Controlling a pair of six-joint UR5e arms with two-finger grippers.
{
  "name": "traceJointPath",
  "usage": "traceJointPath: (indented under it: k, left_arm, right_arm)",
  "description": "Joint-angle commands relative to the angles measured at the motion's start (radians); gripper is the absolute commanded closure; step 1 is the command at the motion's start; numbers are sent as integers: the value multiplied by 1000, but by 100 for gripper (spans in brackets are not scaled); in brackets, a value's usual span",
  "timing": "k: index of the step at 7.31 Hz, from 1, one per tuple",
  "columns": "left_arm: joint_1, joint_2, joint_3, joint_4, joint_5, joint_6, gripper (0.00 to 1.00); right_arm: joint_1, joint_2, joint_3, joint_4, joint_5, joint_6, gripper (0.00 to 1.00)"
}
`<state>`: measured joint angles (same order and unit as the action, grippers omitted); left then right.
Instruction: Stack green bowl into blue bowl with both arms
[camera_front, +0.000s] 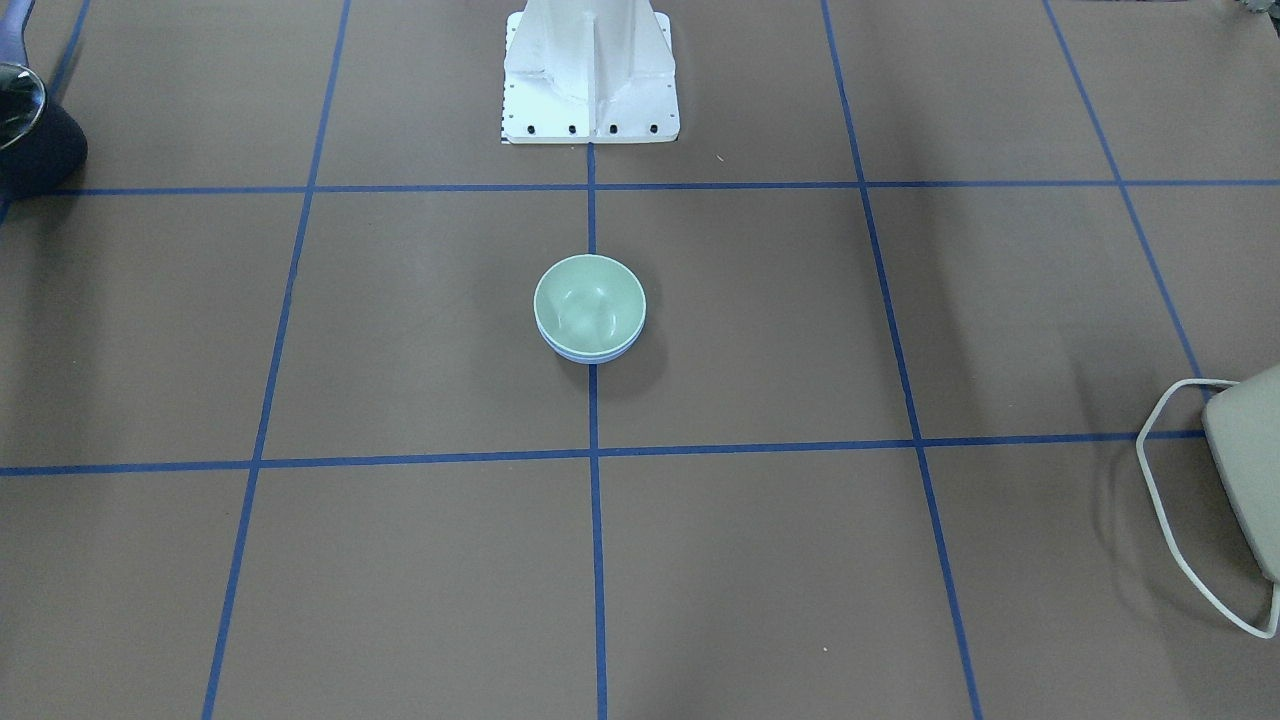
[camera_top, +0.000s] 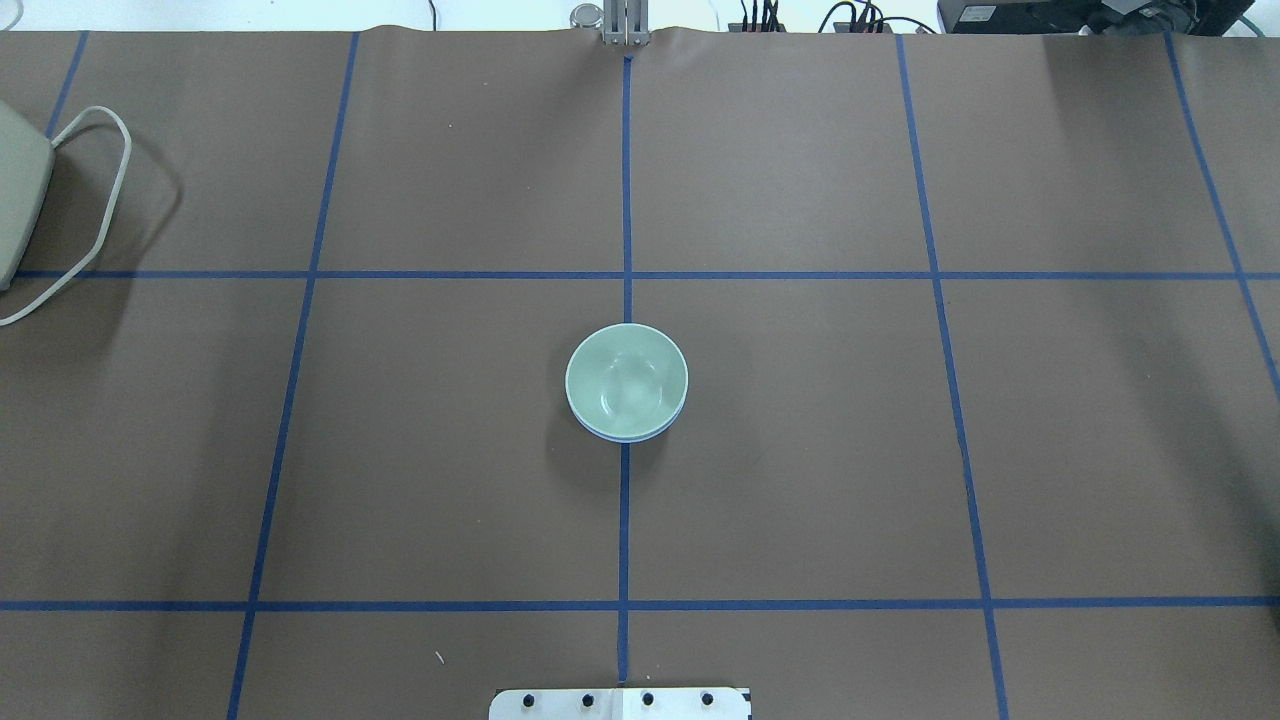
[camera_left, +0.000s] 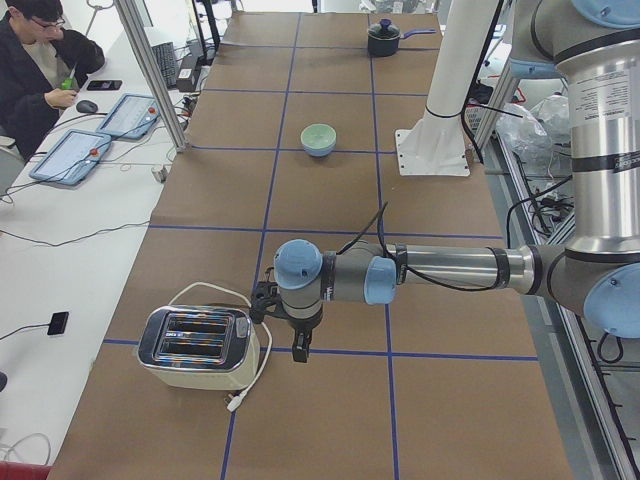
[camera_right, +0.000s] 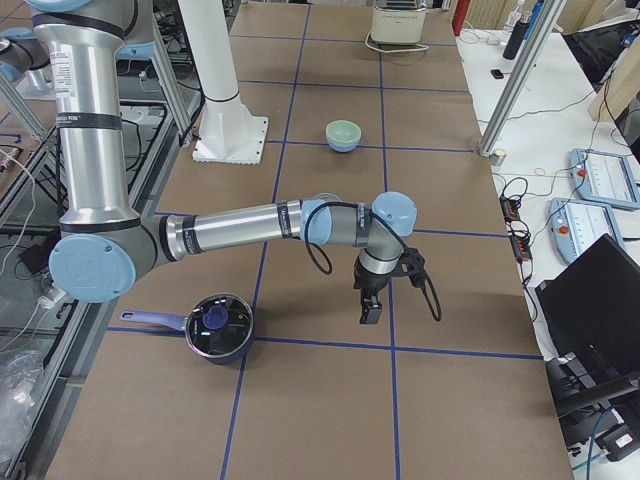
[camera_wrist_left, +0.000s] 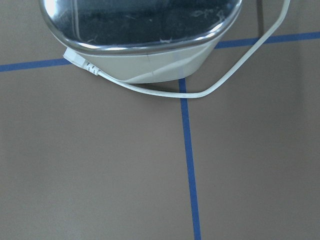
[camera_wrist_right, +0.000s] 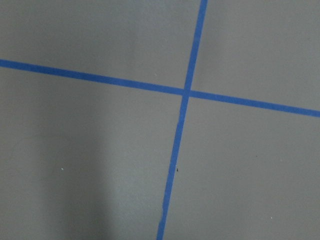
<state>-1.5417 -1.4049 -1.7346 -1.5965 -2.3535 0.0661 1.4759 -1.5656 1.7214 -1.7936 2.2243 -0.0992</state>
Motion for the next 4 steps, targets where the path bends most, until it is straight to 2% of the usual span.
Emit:
traceJointPath:
  k: [1,4]
  left_arm:
    - [-1,1,0,-8,-3,8,1]
    - [0,11,-11,-10,2,12,1]
  right_arm:
    - [4,-53,-5,11,-3,3,0]
    - [20,-63,-5,36,2,4,0]
